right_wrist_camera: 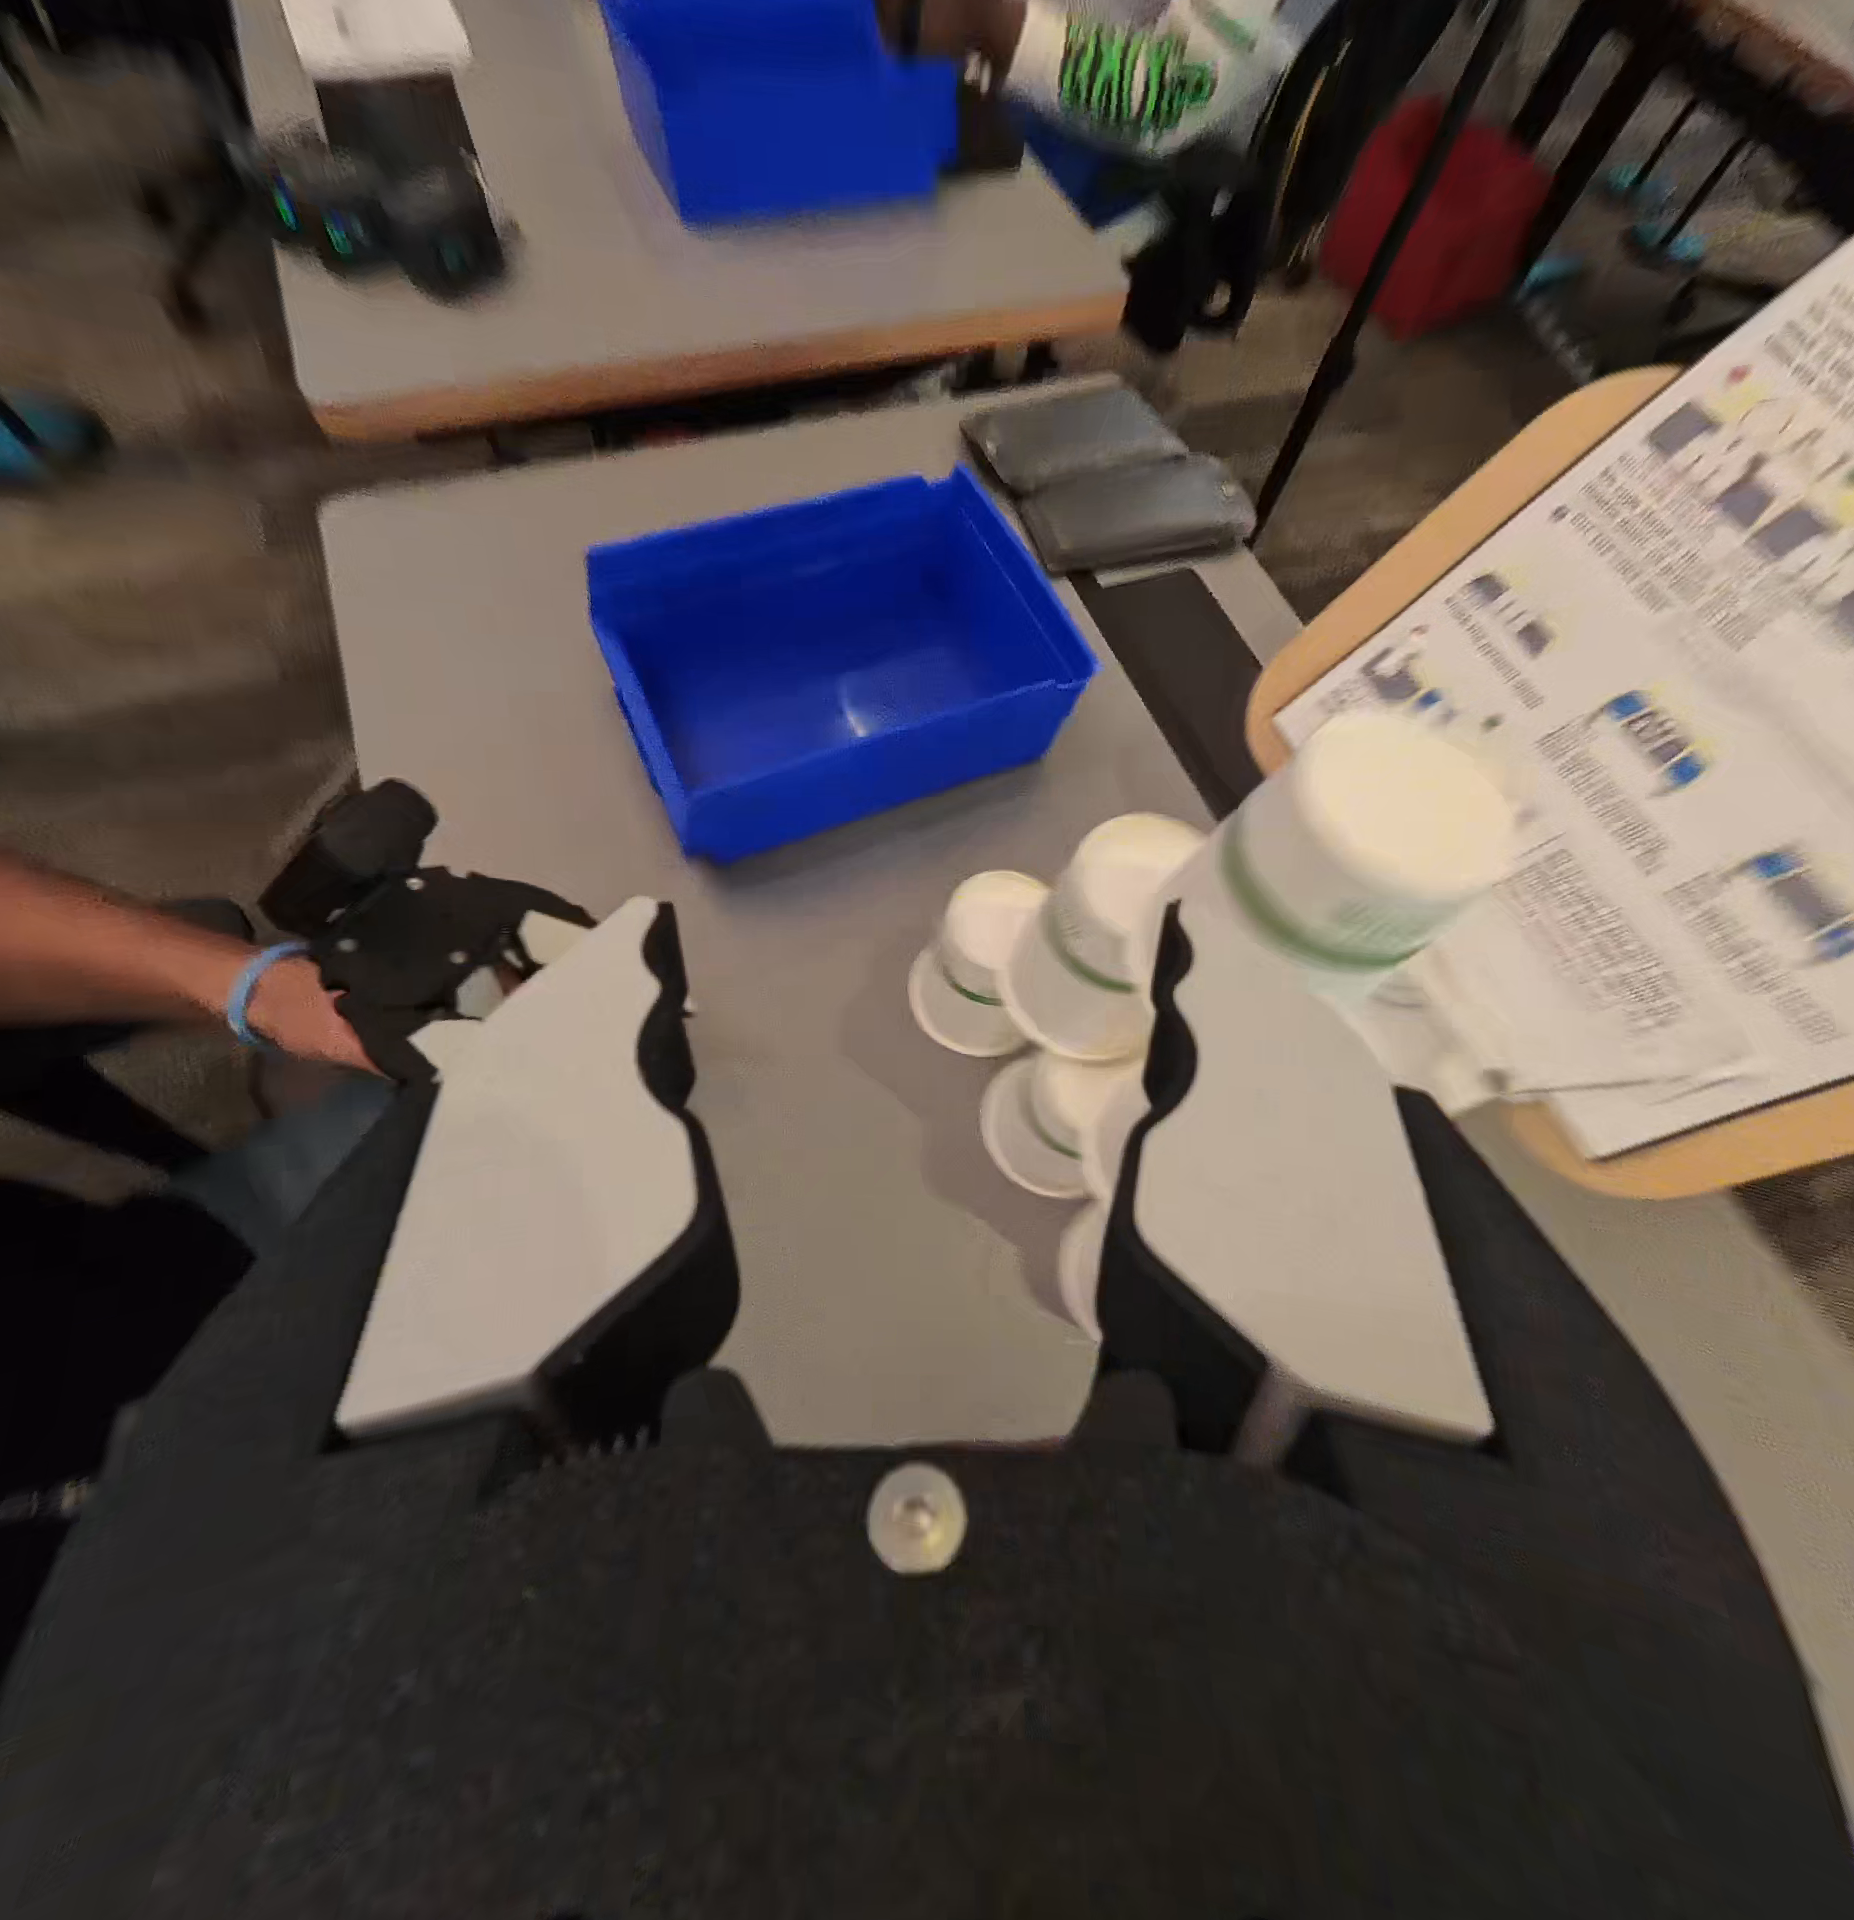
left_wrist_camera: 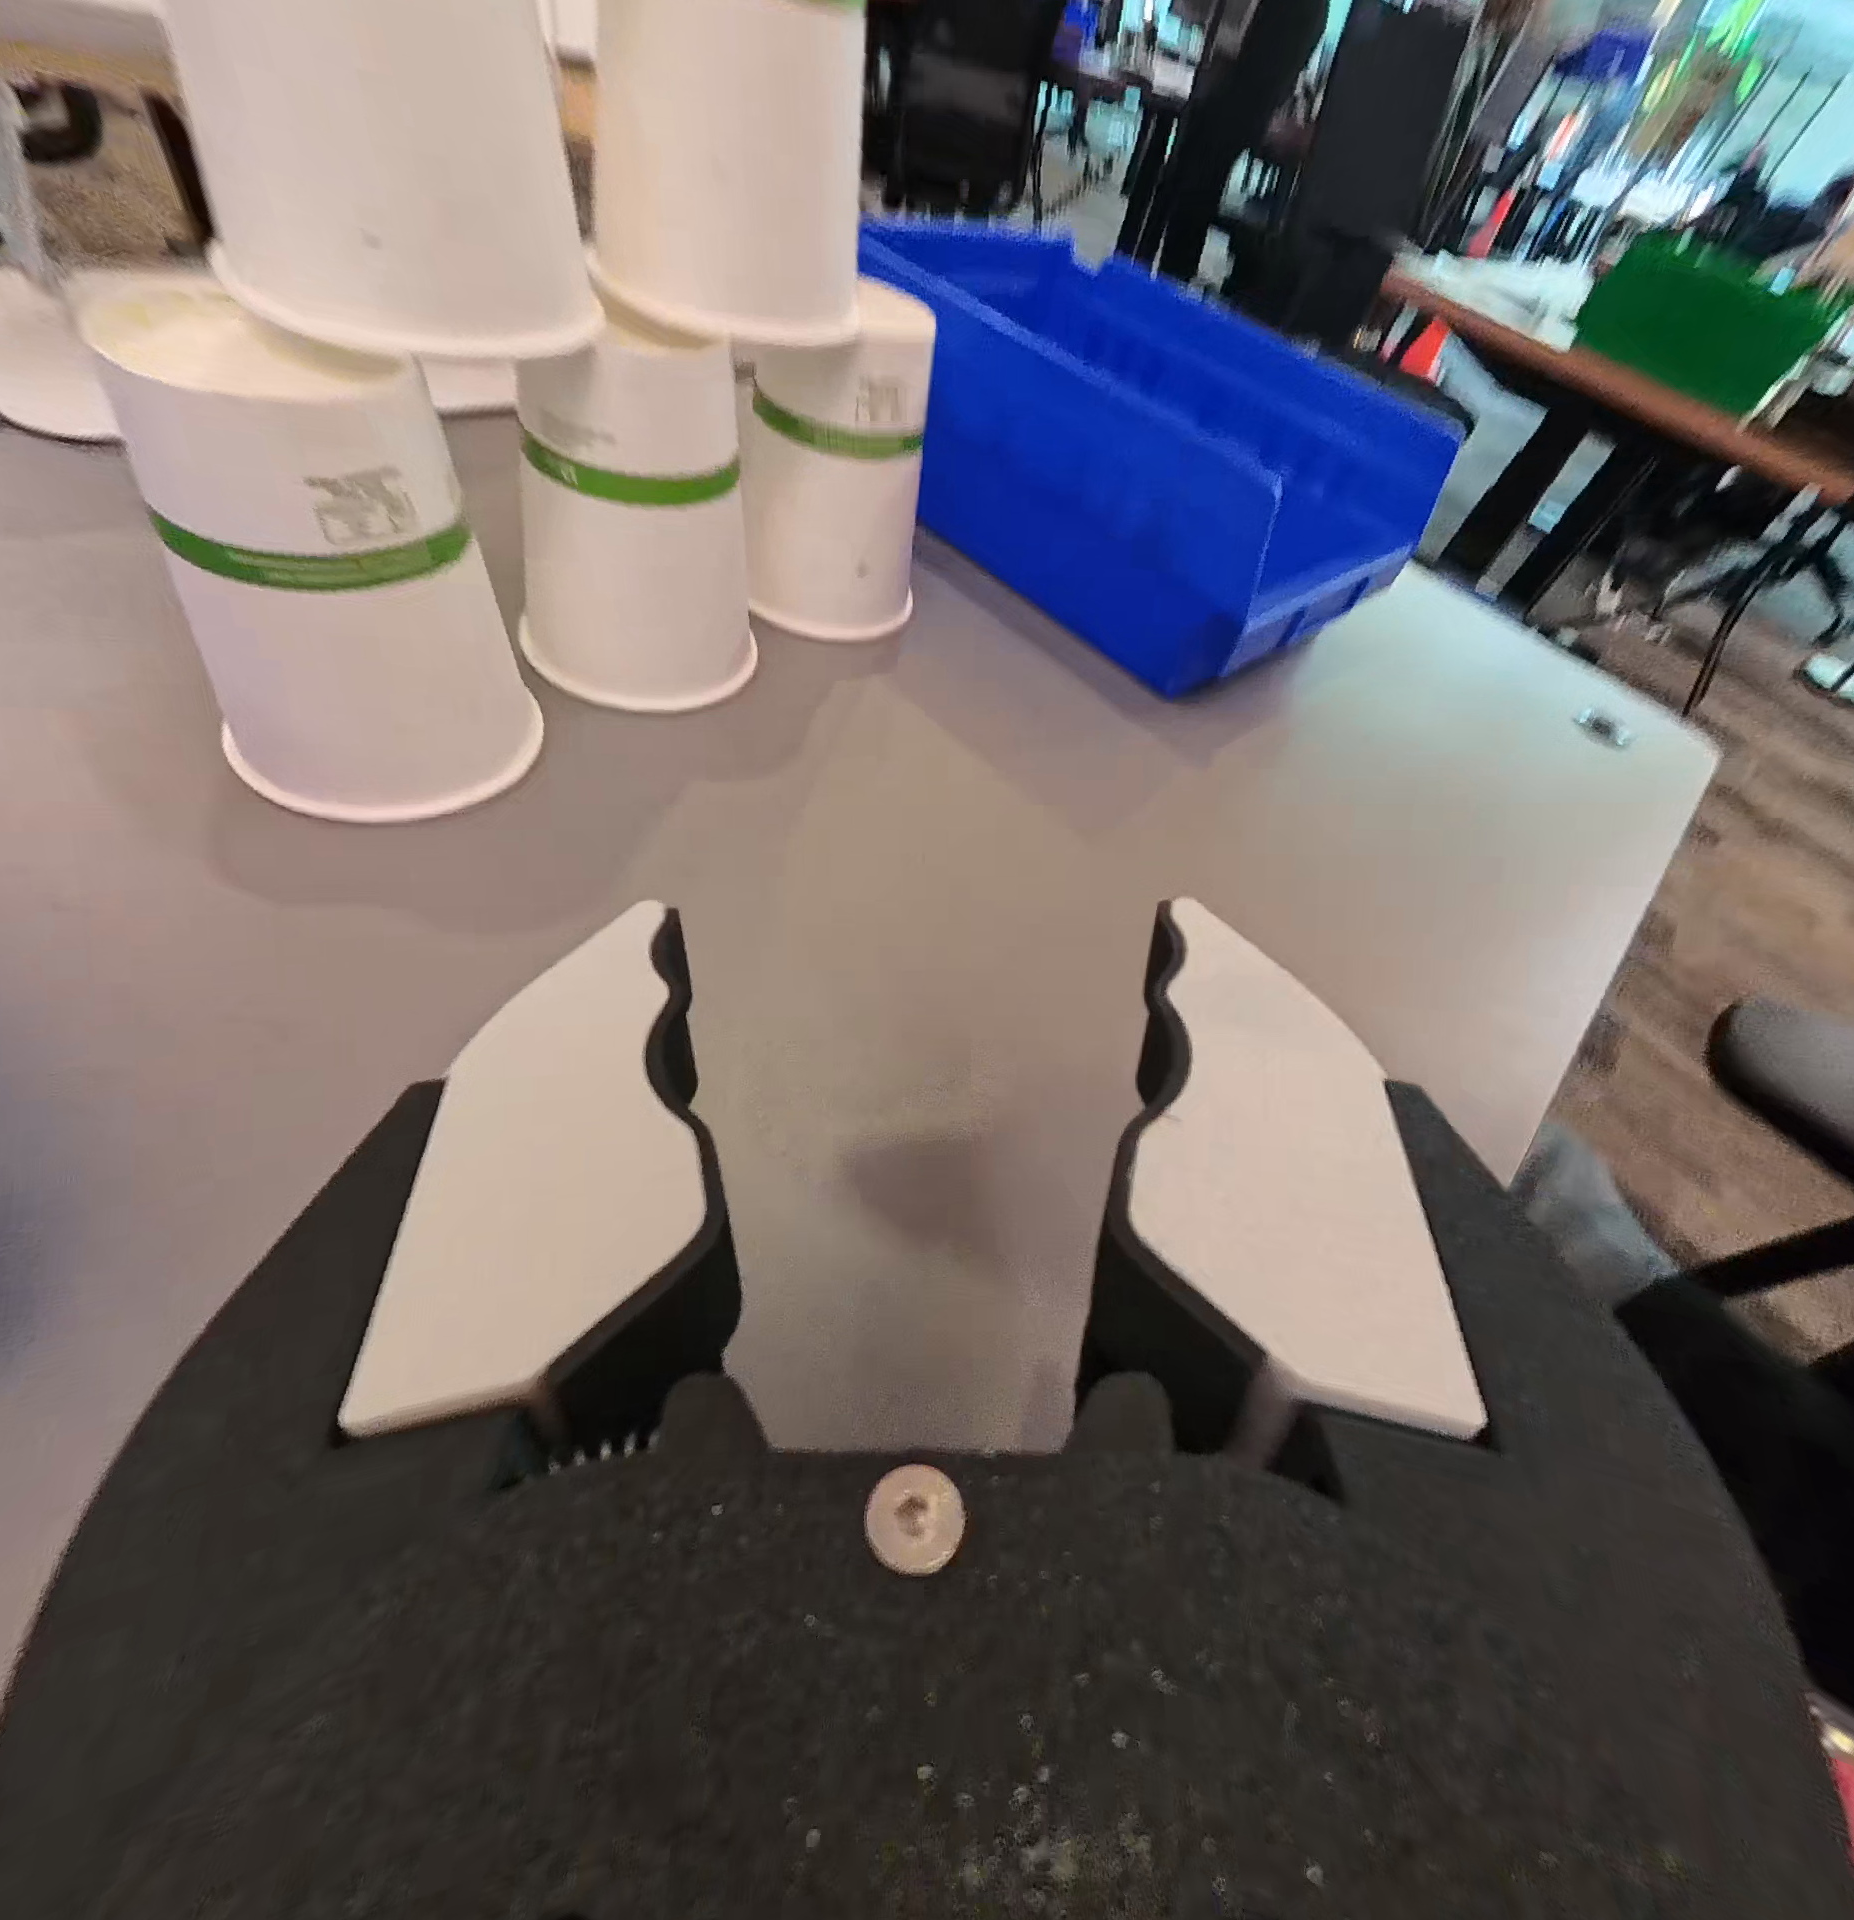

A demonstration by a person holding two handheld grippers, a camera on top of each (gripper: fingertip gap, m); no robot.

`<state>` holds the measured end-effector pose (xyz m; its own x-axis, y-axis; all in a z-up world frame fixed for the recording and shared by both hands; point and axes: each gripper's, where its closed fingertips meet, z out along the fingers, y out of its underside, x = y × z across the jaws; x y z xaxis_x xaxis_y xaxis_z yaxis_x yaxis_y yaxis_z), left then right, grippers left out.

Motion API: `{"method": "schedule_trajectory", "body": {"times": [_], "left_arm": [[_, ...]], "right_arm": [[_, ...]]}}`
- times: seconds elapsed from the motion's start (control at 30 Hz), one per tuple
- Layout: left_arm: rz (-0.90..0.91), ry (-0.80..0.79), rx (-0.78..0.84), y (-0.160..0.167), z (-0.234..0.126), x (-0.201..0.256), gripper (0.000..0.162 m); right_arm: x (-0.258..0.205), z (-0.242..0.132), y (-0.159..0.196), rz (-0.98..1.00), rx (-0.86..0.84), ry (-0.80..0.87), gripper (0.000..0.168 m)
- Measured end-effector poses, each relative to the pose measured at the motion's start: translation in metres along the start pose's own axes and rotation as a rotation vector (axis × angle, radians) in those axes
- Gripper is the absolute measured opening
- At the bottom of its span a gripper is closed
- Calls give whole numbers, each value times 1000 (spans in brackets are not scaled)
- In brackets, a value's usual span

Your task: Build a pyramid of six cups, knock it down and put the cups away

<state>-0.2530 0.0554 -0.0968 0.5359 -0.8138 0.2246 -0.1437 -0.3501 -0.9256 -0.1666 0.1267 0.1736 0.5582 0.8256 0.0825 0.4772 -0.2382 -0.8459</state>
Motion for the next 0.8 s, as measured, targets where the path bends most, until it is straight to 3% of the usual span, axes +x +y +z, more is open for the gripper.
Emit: {"method": "schedule_trajectory", "body": {"times": [0.07, 0.13, 0.23, 0.33, 0.47, 0.6, 0.8], "left_arm": [[-27, -11, 65, -12, -8, -4, 89], [-42, -32, 126, -23, -16, -4, 93], [-7, -97, 156, -26, -25, -2, 94], [47, -133, 131, -15, -23, 3, 94], [71, -86, 79, -3, -10, 12, 93], [83, -77, 12, 12, -1, 11, 92], [87, -77, -41, 22, 1, 8, 89]], "right_arm": [[-43, 11, 53, 45, 141, -19, 97], [-78, 30, 109, 87, 290, -12, 89], [-102, 63, 202, 169, 311, 80, 90], [-117, 73, 261, 297, 330, 104, 91], [-110, 63, 279, 202, 294, 221, 90], [-116, 61, 269, 172, 347, 216, 83], [-125, 77, 277, 85, 265, 234, 82]]}}
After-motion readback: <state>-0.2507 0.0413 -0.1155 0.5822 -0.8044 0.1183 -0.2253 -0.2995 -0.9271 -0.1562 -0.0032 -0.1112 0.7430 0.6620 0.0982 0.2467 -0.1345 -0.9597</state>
